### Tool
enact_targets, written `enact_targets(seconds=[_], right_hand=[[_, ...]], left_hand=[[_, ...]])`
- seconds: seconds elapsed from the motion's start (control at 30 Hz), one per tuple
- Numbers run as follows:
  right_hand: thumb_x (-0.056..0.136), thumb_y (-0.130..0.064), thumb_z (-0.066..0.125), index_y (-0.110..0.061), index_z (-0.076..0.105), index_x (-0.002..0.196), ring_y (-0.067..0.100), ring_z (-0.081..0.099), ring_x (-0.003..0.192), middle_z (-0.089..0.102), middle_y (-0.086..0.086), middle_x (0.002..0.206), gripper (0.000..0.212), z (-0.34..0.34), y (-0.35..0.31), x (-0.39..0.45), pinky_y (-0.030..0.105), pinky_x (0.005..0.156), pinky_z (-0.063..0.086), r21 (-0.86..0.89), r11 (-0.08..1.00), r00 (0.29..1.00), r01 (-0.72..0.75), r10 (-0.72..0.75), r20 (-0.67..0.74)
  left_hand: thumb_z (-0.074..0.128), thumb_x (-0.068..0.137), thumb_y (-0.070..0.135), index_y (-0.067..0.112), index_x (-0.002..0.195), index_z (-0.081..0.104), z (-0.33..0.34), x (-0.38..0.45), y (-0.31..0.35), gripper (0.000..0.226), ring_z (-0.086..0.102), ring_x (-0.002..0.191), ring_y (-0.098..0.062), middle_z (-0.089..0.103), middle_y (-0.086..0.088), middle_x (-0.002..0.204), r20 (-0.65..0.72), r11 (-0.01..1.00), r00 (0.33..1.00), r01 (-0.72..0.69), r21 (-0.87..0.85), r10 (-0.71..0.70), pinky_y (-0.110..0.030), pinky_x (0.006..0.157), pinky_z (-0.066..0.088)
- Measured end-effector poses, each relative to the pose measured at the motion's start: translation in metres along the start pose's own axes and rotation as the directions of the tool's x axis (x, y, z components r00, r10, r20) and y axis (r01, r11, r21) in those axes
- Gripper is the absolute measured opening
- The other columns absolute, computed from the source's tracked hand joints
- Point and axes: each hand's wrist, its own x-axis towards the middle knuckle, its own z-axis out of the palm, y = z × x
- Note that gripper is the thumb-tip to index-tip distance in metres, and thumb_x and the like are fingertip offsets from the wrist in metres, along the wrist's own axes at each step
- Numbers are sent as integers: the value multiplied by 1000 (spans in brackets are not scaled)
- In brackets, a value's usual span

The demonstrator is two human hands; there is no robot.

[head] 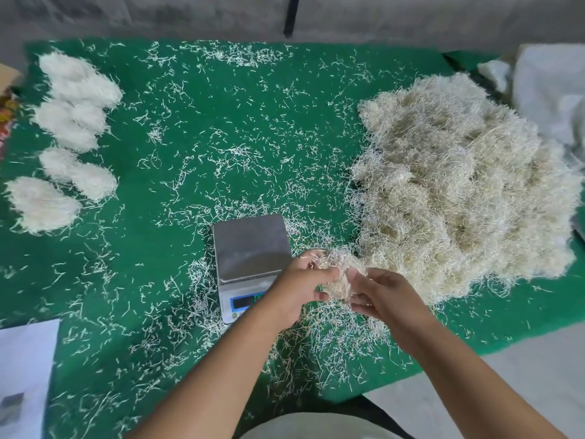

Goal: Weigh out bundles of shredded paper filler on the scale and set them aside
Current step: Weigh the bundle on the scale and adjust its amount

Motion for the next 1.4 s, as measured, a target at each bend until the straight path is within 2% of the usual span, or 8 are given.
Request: enact_targets(seconds=[0.07,0.17,0.3,0.4,0.5,0.6,0.93,1.4], right_hand=[[96,-39,74,-24,63,122,20,79,96,81,0,105,32,4,-1,1,38,88,63,-1,1000,1000,-11,11,5],[101,-36,68,-26,62,130,15,78,100,80,-5,112,31,3,2,-3,38,92,61,-50,999,1000,-19,18,-11],[105,-34,63,-20,67,125,18,77,100,80,-4,110,25,-1,17,-14,41,94,61,-70,994,997,-81,81,-7],[107,-31,61,-19,68,124,17,78,100,81,-4,110,21,0,28,-18,41,94,61,-84,990,993,-115,115,4],[108,-27,60,-18,68,123,17,78,99,81,-4,109,19,2,33,-18,37,89,61,-86,988,991,-131,133,12],[108,-27,60,-18,69,122,16,78,99,81,-5,109,19,1,36,-16,35,85,61,-97,988,992,-123,125,16],[109,-19,57,-17,69,121,15,78,96,81,-4,105,17,15,59,-12,35,83,59,-153,973,984,-175,180,19],[108,-23,58,-17,70,122,19,78,101,81,-3,109,19,28,53,-11,47,98,60,-166,974,986,-157,163,25]], left_hand=[[82,86,13,22,139,54,-23,7,6,61,73,97,-25,69,-6,117,-132,999,991,-32,-28,28,-31,74,62],[81,84,1,18,118,58,-68,20,12,44,74,97,-29,69,-11,119,-409,988,909,-130,-79,87,-29,69,62],[83,83,1,7,136,54,-115,34,13,61,67,101,-29,60,-12,119,-687,989,721,-144,-21,90,-30,72,60],[89,81,16,8,138,57,-125,37,8,66,66,80,-20,61,-2,100,-708,986,688,-98,132,163,-43,81,63],[92,76,31,11,130,63,-134,35,5,65,68,91,-25,67,-4,106,-698,970,679,-87,229,226,-50,90,60],[91,77,35,14,118,68,-147,20,-3,52,70,80,-18,72,1,101,-716,970,656,-121,212,239,-48,82,63],[65,101,15,15,117,69,-198,-53,-87,17,71,95,-17,72,3,104,-853,987,509,-159,36,113,-29,71,58],[63,101,12,14,113,71,-200,-55,-84,15,70,90,-15,73,1,104,-852,980,512,-200,2,107,-28,70,56]])
